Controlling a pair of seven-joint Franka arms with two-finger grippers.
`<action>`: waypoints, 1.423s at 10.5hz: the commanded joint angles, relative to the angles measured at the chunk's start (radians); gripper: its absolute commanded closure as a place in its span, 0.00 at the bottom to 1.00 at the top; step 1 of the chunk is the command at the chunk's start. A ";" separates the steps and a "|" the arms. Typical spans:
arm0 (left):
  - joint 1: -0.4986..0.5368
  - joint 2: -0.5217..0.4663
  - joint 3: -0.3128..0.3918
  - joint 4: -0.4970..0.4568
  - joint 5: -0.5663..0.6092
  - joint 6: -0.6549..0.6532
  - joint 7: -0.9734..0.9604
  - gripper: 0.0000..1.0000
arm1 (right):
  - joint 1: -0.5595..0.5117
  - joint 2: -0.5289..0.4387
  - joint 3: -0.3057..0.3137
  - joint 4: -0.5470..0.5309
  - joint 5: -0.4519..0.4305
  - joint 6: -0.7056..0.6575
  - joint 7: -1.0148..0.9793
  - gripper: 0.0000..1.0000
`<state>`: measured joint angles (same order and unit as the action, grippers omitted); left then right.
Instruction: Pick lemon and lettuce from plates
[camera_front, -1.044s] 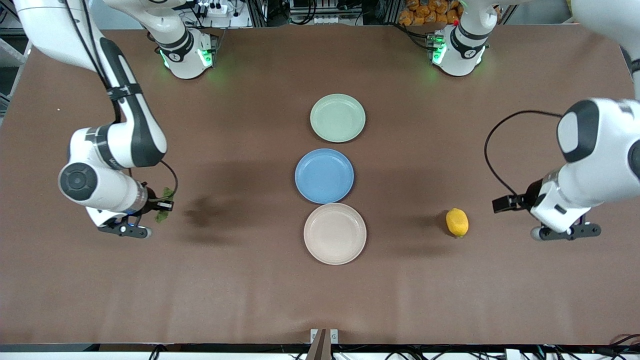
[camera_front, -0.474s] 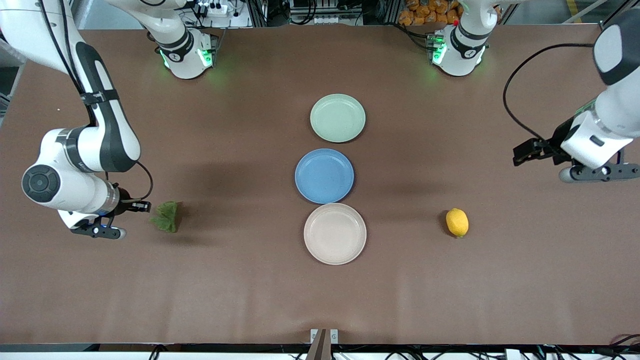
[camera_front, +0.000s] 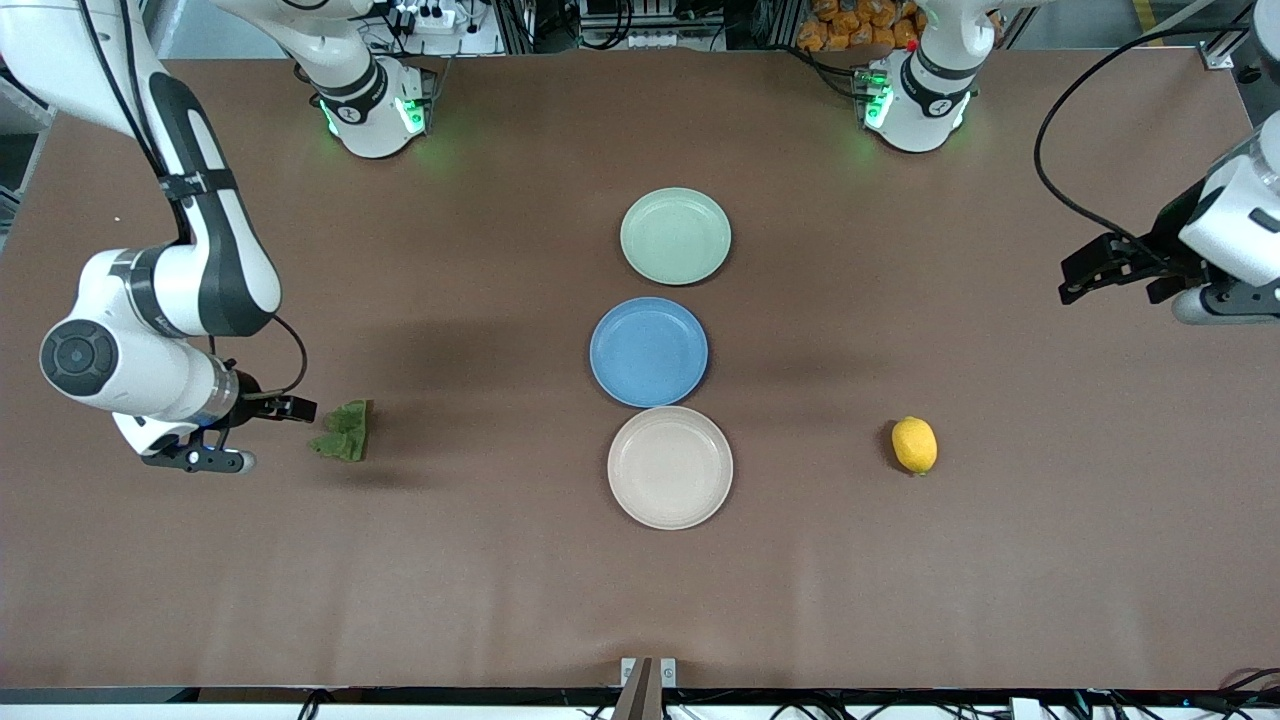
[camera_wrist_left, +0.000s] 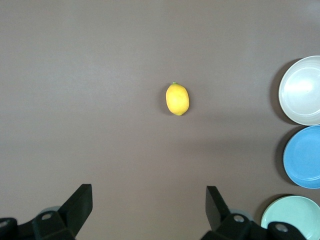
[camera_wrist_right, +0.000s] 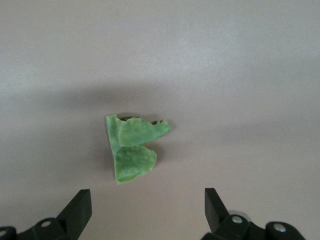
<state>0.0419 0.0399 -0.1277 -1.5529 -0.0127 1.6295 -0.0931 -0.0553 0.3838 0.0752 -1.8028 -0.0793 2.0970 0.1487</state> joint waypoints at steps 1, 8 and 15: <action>0.003 0.005 -0.006 0.050 -0.009 -0.042 0.035 0.00 | 0.015 -0.155 0.011 -0.134 -0.005 0.017 -0.011 0.00; -0.014 -0.003 -0.004 0.048 -0.012 -0.040 0.047 0.00 | 0.060 -0.373 0.014 -0.316 -0.005 0.063 -0.012 0.00; -0.002 0.006 -0.013 0.048 -0.010 -0.039 0.044 0.00 | 0.045 -0.421 -0.027 -0.094 0.137 -0.170 -0.127 0.00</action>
<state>0.0309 0.0433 -0.1338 -1.5182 -0.0127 1.6079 -0.0693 -0.0025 -0.0290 0.0589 -1.9736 0.0123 2.0211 0.0717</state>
